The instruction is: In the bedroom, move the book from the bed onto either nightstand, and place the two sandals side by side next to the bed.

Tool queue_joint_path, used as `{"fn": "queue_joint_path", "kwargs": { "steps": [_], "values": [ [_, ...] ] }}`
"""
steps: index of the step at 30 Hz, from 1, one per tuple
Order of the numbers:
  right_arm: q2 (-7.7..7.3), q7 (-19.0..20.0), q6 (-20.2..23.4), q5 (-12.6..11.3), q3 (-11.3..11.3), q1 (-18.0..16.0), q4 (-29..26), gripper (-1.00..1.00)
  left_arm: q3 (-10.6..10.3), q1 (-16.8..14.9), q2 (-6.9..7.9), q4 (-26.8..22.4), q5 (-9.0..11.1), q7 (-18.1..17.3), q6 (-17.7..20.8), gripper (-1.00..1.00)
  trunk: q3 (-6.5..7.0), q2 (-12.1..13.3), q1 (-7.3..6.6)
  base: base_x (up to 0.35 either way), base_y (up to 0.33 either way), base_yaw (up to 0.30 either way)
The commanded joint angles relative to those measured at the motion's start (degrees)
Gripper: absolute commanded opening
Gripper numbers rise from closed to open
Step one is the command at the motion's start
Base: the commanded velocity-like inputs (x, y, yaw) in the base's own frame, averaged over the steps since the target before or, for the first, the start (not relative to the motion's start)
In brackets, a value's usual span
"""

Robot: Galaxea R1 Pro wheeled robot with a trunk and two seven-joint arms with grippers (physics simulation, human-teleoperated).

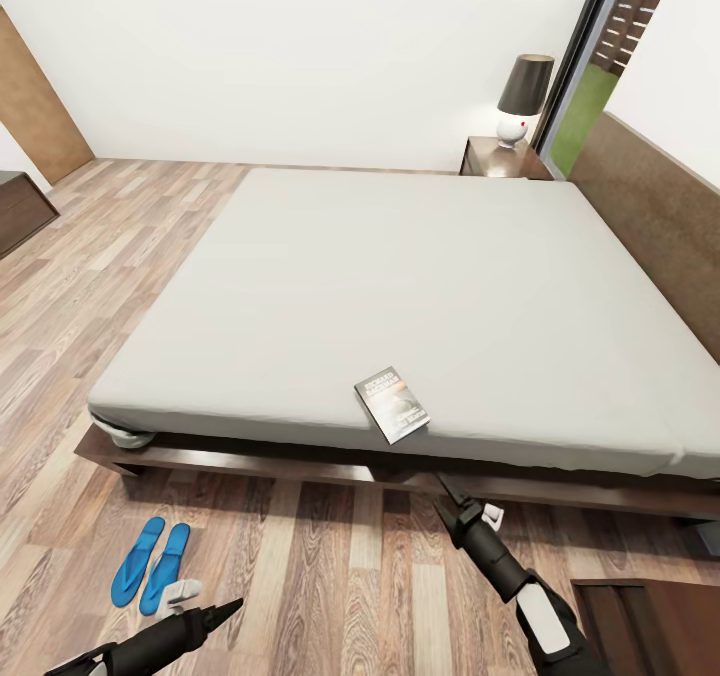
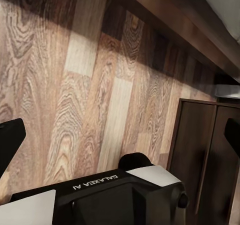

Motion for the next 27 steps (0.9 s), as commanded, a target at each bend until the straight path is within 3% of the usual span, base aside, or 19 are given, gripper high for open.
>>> {"fn": "queue_joint_path", "kwargs": {
  "steps": [1,5,9,12,27],
  "values": [
    [0.08,0.2,0.5,-0.1,-0.2,0.0,0.0,1.00,-0.4,0.0,0.04,0.0,0.6,-0.1,0.3,1.00,-0.03,0.0,0.00,0.000,0.000,0.000],
    [0.07,0.3,0.6,0.0,0.8,0.0,-0.1,1.00,-0.4,0.0,0.04,0.0,0.6,-0.1,0.4,1.00,-0.03,0.0,0.00,0.000,0.000,0.000],
    [0.04,1.2,0.7,-0.1,5.6,-0.1,-0.5,1.00,-0.4,0.0,0.04,0.0,0.6,-0.1,0.3,1.00,-0.03,0.0,0.00,0.000,0.000,0.000],
    [0.04,2.9,0.8,-0.2,7.2,0.0,-0.6,1.00,-0.4,0.0,0.04,0.0,0.6,-0.1,0.3,1.00,-0.03,0.0,0.00,0.000,0.000,0.000],
    [0.02,11.2,1.0,-0.4,7.9,0.0,-0.8,1.00,-0.4,0.0,-1.26,0.9,0.5,-0.1,0.3,1.00,-0.03,0.0,0.00,0.000,0.000,0.000]
  ]
}}
